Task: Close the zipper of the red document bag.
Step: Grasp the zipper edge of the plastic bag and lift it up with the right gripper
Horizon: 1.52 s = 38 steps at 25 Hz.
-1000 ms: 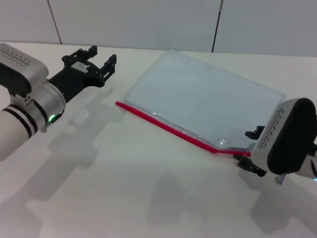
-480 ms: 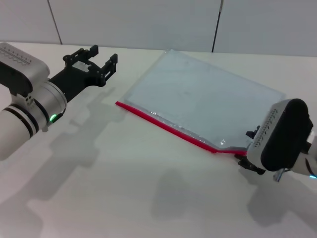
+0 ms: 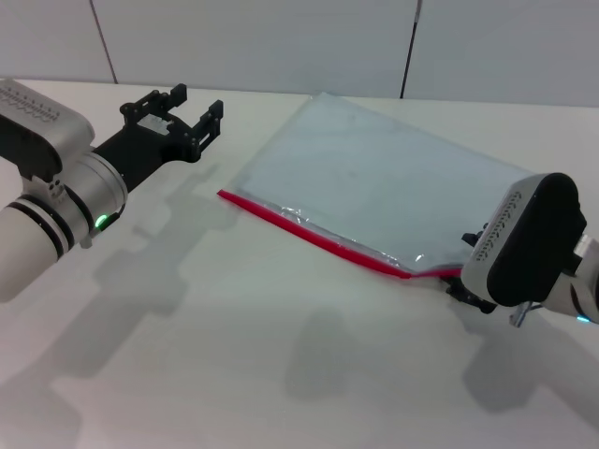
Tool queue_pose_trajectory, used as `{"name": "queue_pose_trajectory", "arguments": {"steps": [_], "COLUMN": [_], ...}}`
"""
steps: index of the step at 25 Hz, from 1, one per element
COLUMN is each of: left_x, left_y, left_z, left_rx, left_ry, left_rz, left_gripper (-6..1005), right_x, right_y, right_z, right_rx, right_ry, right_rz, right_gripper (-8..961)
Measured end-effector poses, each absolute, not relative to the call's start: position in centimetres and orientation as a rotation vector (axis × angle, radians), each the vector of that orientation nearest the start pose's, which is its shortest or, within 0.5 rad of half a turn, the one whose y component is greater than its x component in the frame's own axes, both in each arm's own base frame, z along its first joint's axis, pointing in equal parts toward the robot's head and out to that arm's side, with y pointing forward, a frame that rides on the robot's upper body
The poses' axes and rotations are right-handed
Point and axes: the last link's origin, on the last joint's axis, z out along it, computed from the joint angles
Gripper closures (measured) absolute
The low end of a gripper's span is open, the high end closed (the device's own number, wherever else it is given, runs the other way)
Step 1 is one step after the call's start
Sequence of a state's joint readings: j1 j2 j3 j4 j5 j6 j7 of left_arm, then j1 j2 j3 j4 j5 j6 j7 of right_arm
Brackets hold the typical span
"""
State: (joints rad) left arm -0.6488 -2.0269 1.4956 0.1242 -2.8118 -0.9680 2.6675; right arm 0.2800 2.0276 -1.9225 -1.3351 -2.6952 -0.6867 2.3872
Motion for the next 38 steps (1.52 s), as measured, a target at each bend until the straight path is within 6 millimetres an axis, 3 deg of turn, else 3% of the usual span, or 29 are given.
{"name": "queue_pose_trajectory", "arguments": {"steps": [8,14,21,28,38], "left_x": [-28.0,-27.9,-27.9,-25.2,-21.0], "left_y": [40.1,40.0,39.8,39.6,39.5], "left_z": [-1.8,-1.7,-2.1,-3.7,-4.5], "left_rx": [-1.975,-1.975,-2.026,-2.271,-2.589], "left_ry": [-0.471,-0.469,-0.459,-0.345,-0.023], "left_rz": [-0.671,-0.678,-0.669,-0.658,-0.501], "left_gripper": [449,453,457,461,482], "right_x": [22.0,21.8,20.3,18.6,17.7], "right_y": [34.2,34.5,34.0,33.1,32.9], "right_z": [-6.3,-6.7,-6.3,-4.8,-4.9], "right_rx": [-2.428,-2.436,-2.427,-2.384,-2.387], "right_ry": [0.146,0.135,0.114,0.084,0.057], "right_rz": [-0.374,-0.393,-0.356,-0.279,-0.249], "right_gripper": [419,618,769,810,875]}}
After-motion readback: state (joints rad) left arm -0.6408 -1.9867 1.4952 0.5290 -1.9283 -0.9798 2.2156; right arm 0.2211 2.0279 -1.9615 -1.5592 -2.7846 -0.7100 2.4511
